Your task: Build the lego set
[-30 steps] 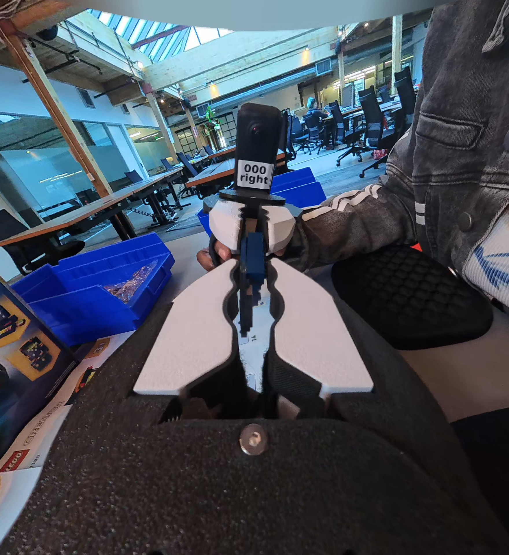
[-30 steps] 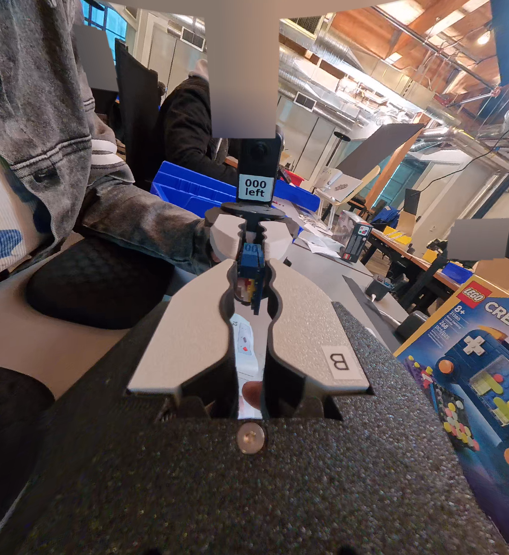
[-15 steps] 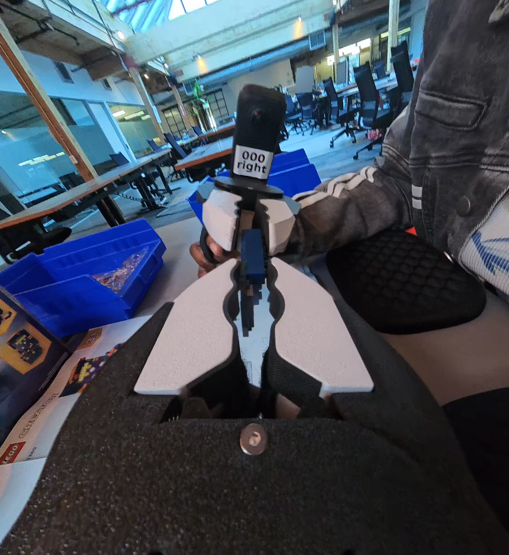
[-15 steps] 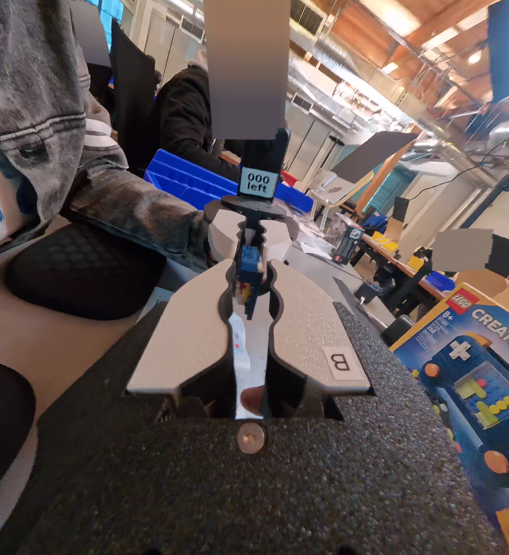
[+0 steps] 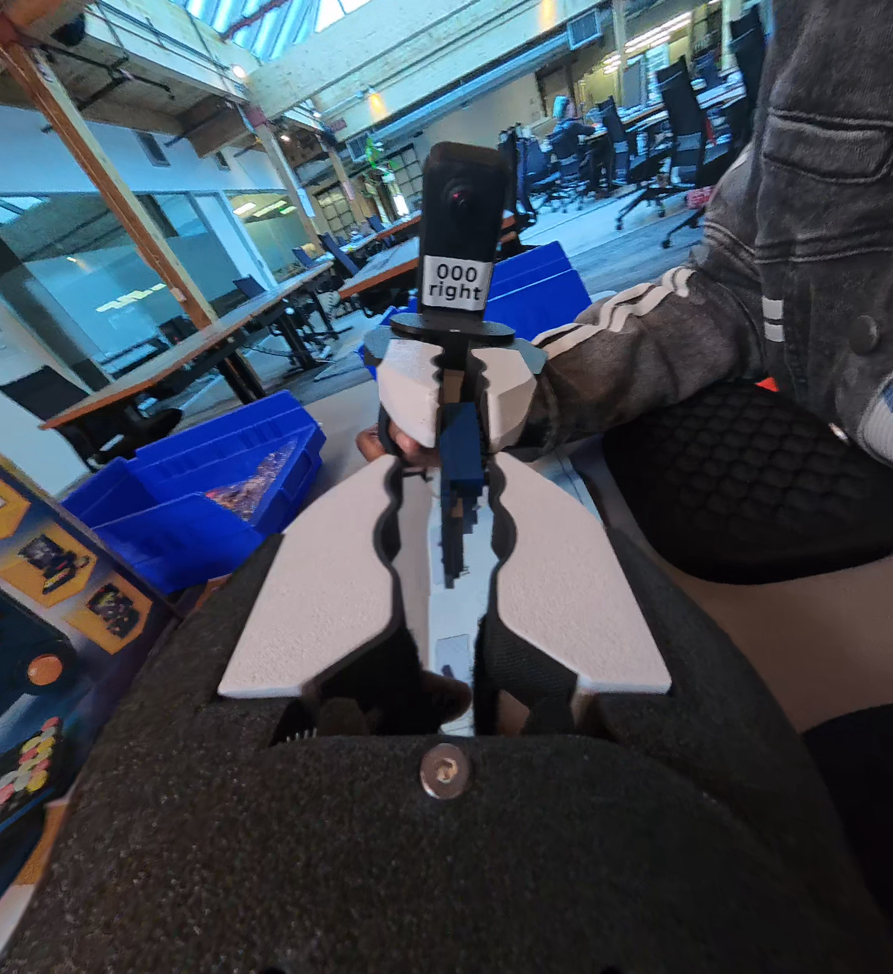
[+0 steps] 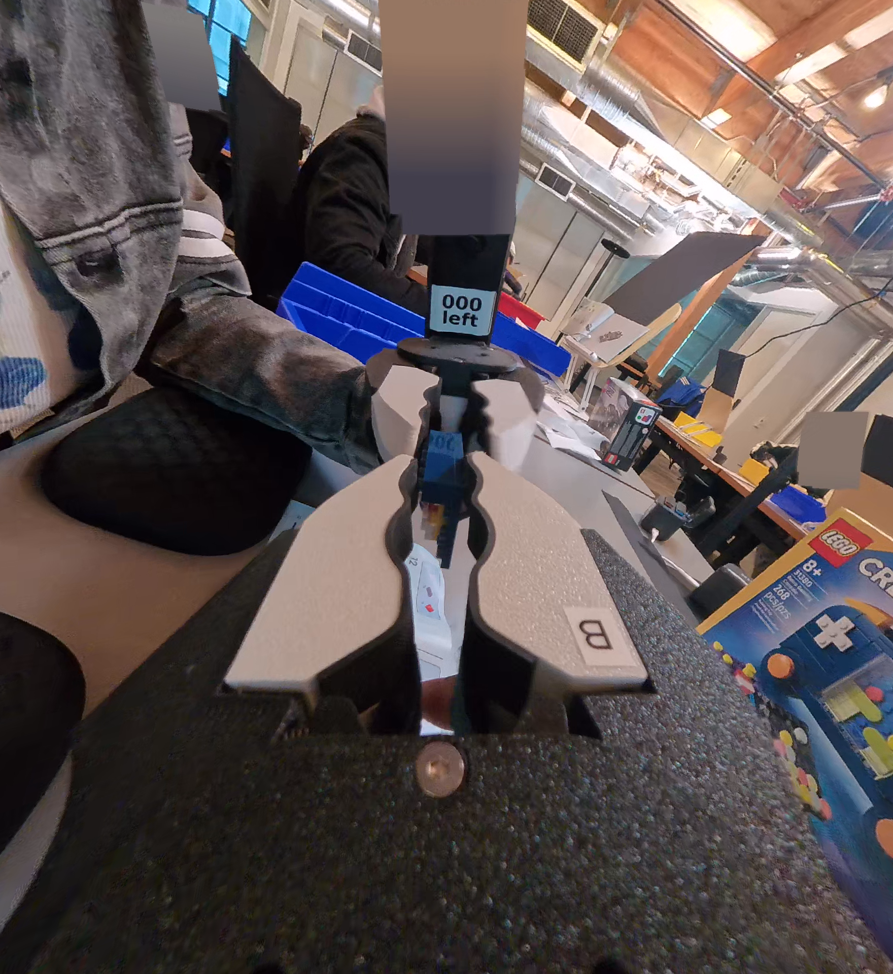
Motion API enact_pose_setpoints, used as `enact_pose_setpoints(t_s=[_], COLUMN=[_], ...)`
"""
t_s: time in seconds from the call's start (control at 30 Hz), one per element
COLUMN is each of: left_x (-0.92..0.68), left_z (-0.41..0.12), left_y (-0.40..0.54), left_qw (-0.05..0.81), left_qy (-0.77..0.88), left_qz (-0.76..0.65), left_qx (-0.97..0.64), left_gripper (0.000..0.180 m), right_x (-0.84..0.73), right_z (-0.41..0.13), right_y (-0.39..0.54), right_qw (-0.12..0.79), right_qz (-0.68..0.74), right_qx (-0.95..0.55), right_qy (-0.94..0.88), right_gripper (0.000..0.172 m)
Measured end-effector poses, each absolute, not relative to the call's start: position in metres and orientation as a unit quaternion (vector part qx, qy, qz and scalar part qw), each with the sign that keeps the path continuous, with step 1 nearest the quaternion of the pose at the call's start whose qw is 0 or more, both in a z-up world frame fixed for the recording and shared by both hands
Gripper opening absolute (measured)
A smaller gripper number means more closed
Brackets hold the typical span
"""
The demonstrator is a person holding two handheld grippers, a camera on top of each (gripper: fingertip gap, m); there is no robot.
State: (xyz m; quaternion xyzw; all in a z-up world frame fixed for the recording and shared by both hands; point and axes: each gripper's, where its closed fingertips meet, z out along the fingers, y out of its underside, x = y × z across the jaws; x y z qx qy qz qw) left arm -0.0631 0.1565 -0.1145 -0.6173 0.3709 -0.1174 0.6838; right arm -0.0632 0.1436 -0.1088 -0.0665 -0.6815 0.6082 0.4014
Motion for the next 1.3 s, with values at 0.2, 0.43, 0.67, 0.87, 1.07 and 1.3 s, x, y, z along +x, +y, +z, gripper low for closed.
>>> enact_pose_setpoints(t_s=[0.2, 0.43, 0.67, 0.87, 1.07, 1.3], left_x=[-0.068, -0.063, -0.067, -0.091, -0.094, -0.098], left_z=[-0.109, -0.113, -0.114, -0.121, -0.152, -0.155], left_y=[0.153, 0.152, 0.157, 0.167, 0.173, 0.180], left_qw=[0.697, 0.681, 0.681, 0.683, 0.629, 0.626], left_qy=[0.372, 0.379, 0.360, 0.345, 0.395, 0.373], left_qz=[-0.103, -0.123, -0.114, -0.037, 0.036, 0.054], left_qx=[-0.605, -0.614, -0.627, -0.643, -0.669, -0.683], left_gripper=[0.033, 0.015, 0.016, 0.075, 0.080, 0.068], right_x=[-0.061, -0.064, -0.069, -0.097, -0.104, -0.100], right_z=[-0.104, -0.107, -0.108, -0.132, -0.145, -0.138], right_y=[0.146, 0.147, 0.154, 0.175, 0.192, 0.182], right_qw=[0.414, 0.405, 0.389, 0.101, -0.158, -0.152], right_qz=[0.609, 0.611, 0.622, 0.708, 0.769, 0.775], right_qx=[-0.059, -0.073, -0.105, -0.383, -0.487, -0.459], right_qy=[-0.674, -0.676, -0.672, -0.585, -0.383, -0.407], right_gripper=[0.016, 0.016, 0.016, 0.016, 0.016, 0.016])
